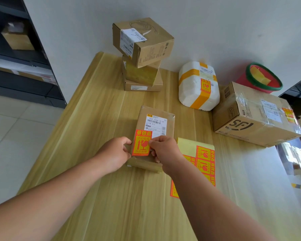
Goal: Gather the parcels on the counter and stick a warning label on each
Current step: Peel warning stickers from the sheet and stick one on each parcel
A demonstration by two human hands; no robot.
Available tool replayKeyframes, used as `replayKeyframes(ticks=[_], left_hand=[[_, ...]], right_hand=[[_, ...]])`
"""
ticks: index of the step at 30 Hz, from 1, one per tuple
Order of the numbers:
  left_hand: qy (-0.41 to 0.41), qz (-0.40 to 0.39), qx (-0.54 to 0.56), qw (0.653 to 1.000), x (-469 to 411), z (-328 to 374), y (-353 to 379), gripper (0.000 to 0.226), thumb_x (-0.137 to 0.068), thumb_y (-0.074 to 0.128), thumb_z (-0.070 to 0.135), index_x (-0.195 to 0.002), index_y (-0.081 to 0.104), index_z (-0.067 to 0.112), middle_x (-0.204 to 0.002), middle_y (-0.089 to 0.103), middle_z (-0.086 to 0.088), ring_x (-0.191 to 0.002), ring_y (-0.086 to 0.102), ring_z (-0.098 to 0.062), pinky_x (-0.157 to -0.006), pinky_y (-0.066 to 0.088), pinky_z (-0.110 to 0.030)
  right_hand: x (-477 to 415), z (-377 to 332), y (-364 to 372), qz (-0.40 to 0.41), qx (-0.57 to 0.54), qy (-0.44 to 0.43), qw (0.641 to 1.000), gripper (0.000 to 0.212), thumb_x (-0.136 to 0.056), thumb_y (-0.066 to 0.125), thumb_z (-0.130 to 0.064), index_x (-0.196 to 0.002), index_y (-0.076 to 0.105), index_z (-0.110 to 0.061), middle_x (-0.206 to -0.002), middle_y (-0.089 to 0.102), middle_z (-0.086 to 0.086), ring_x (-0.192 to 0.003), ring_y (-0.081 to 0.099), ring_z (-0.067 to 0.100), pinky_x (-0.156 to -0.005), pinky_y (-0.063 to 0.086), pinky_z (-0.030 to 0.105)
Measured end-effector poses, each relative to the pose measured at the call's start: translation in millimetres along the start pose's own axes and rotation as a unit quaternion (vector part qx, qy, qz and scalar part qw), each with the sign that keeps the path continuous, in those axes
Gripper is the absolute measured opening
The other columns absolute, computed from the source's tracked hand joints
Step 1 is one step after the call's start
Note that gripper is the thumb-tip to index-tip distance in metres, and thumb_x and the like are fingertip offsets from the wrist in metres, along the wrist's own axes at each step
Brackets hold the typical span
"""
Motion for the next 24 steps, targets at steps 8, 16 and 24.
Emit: replayKeyframes(ticks=[8, 16, 24], left_hand=[[0.011, 0.0, 0.002, 1.0, -0.6, -2.5, 1.0, 0.04, -0.086, 0.062, 0.011, -0.124, 0.054, 0.021, -0.085, 0.06, 0.003, -0.062, 0.052, -0.012, -0.054, 0.037, -0.025], [0.018, 0.002, 0.006, 1.0, -0.2, -2.3, 0.3, 0.04, -0.084, 0.061, 0.009, -0.122, 0.056, 0.02, -0.08, 0.06, 0.006, -0.06, 0.051, -0.011, -0.054, 0.037, -0.025], [0.04, 0.052, 0.004, 0.998, 3.5, 2.7, -8.5, 0.04, -0.084, 0.053, 0.01, -0.122, 0.056, 0.023, -0.077, 0.062, 0.009, -0.064, 0.056, -0.012, -0.057, 0.04, -0.026]], right_hand=[[-3.7, 2.2, 2.9, 0.023, 0.027, -0.002, 0.999, 0.01, -0.092, 0.057, -0.013, -0.084, 0.064, -0.012, -0.075, 0.063, 0.003, -0.048, 0.051, 0.006, -0.038, 0.038, 0.014], [-7.2, 4.7, 5.3, 0.046, 0.046, -0.021, 0.998, 0.009, -0.089, 0.061, -0.01, -0.08, 0.062, -0.013, -0.075, 0.063, 0.002, -0.036, 0.054, 0.001, -0.037, 0.041, 0.013], [-15.3, 5.1, 9.6, 0.067, 0.137, -0.054, 0.987, 0.011, -0.081, 0.07, -0.014, -0.074, 0.062, -0.019, -0.085, 0.068, 0.004, -0.076, 0.068, 0.023, -0.067, 0.059, 0.044]])
Point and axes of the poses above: each hand's wrist, its own x-axis away from the middle knuckle, its own y-axis out of the palm, z = x × y, the point moved 4 cm from there along -x, towards the middle knuckle
